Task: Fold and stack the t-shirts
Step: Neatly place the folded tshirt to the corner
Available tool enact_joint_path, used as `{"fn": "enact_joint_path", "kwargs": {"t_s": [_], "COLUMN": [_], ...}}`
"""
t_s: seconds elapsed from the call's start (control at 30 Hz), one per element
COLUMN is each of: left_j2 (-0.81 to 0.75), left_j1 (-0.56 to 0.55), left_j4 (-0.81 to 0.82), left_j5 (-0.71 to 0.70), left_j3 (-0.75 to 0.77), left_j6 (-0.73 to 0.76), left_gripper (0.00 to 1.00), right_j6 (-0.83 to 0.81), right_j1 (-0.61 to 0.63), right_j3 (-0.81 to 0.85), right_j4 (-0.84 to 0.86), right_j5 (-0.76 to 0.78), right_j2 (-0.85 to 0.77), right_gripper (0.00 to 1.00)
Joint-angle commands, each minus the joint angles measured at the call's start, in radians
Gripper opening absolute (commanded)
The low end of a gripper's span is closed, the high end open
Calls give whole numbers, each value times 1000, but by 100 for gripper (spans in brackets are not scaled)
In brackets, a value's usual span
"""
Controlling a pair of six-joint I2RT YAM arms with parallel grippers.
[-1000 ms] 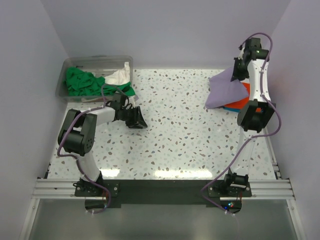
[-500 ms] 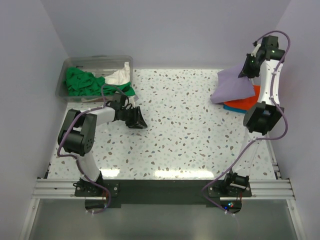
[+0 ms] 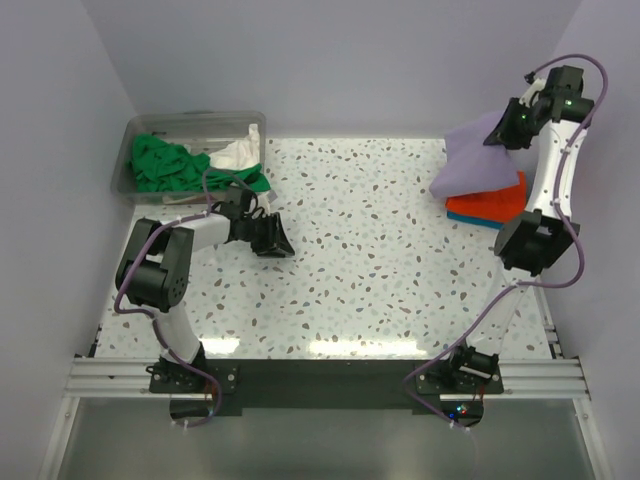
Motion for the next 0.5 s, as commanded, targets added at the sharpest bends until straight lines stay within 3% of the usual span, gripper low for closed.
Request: {"fn": "enact_joint_path", "kwargs": {"t_s": [0.0,0.47], "left_j2": [-1,-53], "left_j1": [-2,-3], "left_j4": [-9,-38], "left_j5": [-19,-28], "left_j3": [-20,-11], "left_j6": [17,14], "left_gripper": [44,44], "right_j6": [3,-60], "right_j1": [-18,-57], "right_j3": [20,-40], "right_j4": [32,23], "right_j5": [-58,59], "right_j2": [-52,59], "right_gripper": [0,0]}}
